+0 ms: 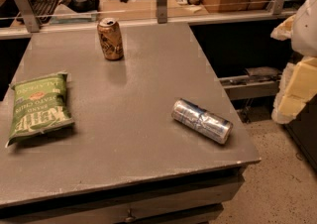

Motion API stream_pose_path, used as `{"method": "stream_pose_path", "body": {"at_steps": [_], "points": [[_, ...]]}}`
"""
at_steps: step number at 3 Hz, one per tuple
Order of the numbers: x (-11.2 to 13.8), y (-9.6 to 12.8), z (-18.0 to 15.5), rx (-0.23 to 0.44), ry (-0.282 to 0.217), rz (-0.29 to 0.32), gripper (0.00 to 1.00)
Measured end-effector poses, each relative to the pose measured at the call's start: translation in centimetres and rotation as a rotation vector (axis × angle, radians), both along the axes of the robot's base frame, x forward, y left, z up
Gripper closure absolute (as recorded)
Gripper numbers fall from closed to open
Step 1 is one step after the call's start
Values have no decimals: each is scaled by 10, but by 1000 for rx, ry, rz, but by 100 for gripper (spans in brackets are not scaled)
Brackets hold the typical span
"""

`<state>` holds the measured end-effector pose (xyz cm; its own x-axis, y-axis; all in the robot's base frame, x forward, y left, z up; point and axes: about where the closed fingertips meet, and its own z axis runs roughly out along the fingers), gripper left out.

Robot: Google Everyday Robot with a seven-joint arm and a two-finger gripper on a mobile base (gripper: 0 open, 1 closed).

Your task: Move green jalapeno chip bag near redbull can

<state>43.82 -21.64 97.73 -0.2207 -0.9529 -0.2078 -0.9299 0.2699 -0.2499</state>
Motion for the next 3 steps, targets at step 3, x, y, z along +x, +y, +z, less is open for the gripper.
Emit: {"method": "stream_pose_path", "body": {"at_steps": [3], "points": [[21, 139, -20, 146, -24, 183, 0]]}}
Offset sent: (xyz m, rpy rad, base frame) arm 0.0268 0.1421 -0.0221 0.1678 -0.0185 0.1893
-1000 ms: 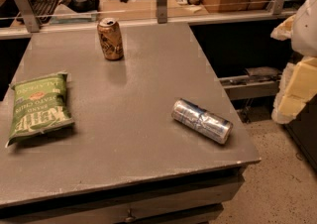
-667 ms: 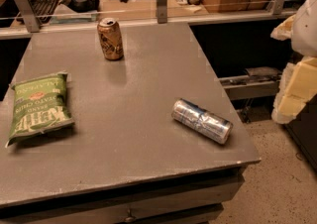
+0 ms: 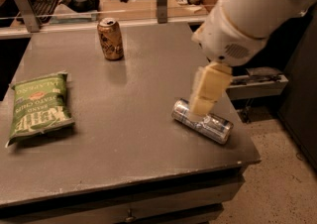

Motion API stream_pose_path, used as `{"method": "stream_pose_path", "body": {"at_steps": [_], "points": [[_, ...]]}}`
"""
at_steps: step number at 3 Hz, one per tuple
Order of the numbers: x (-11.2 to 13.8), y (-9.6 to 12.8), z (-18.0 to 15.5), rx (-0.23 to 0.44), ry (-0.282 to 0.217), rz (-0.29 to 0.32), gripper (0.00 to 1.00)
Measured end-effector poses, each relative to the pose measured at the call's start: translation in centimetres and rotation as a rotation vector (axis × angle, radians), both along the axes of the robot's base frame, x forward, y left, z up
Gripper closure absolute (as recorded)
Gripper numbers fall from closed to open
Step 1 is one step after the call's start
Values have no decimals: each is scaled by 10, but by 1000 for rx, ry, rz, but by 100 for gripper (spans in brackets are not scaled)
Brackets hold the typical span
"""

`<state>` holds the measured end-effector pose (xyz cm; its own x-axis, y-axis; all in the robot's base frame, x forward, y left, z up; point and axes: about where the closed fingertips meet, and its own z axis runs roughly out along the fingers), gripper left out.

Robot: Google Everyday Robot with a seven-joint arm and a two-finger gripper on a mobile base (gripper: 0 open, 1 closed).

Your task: Move green jalapeno chip bag near redbull can

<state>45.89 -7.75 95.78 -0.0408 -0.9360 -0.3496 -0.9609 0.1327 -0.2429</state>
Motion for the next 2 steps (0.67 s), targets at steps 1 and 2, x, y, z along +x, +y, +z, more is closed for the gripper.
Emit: {"method": "stream_pose_path", "body": {"at_steps": [1, 2], "points": [[3, 88, -6, 107, -11, 105, 0], [3, 88, -6, 107, -11, 105, 0]]}}
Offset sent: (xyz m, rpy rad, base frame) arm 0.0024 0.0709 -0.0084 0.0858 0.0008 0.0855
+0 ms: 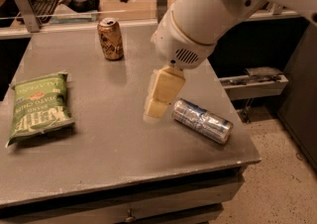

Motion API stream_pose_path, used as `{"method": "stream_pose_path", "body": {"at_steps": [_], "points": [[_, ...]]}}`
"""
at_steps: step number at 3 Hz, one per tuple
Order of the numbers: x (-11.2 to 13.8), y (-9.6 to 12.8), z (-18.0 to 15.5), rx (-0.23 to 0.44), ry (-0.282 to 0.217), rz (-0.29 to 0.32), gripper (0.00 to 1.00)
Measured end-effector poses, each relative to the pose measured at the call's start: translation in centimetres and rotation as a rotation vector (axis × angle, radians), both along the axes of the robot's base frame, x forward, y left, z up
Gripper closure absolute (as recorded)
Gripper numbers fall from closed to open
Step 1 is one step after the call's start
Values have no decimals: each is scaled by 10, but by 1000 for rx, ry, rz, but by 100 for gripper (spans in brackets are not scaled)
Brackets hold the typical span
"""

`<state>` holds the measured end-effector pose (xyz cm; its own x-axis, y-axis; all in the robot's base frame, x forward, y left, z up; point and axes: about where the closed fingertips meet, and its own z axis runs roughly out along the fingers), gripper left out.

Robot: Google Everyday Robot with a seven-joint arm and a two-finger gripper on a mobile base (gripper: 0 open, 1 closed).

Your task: Move green jalapeno chip bag near redbull can

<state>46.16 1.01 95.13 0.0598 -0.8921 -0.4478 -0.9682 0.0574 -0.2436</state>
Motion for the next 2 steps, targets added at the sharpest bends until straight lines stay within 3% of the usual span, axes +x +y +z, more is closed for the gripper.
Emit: {"method": "stream_pose_path", "body": {"at_steps": [1, 2], "points": [[4, 12, 2, 31, -7, 3, 0], [15, 83, -9, 155, 18, 29, 0]]}}
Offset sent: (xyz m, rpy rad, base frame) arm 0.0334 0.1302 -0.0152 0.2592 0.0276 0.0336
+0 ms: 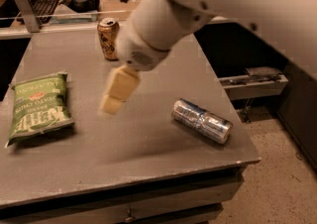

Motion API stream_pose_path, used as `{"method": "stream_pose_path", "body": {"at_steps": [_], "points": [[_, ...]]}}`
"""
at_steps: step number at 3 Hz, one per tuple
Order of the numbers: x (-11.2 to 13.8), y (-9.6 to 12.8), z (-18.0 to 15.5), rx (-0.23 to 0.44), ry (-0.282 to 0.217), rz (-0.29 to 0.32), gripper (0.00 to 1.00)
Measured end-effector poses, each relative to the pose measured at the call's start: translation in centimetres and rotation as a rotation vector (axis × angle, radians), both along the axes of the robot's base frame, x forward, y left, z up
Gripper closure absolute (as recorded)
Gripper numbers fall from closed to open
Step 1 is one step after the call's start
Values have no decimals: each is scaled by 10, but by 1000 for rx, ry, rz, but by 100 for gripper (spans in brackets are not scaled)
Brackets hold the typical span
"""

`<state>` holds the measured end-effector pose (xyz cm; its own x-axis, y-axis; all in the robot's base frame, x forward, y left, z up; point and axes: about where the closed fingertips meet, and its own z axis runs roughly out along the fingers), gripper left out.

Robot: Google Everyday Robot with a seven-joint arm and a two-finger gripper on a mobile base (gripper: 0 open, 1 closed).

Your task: Move green jalapeno chip bag near redbull can

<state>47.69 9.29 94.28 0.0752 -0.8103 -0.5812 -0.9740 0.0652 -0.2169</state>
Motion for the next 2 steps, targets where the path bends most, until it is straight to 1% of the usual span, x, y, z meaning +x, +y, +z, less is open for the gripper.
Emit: {"method": "stream_pose_path", "body": {"at_steps": [1, 2], "points": [[6, 47, -3, 82, 5, 11, 0], [13, 101, -19, 139, 31, 27, 0]]}}
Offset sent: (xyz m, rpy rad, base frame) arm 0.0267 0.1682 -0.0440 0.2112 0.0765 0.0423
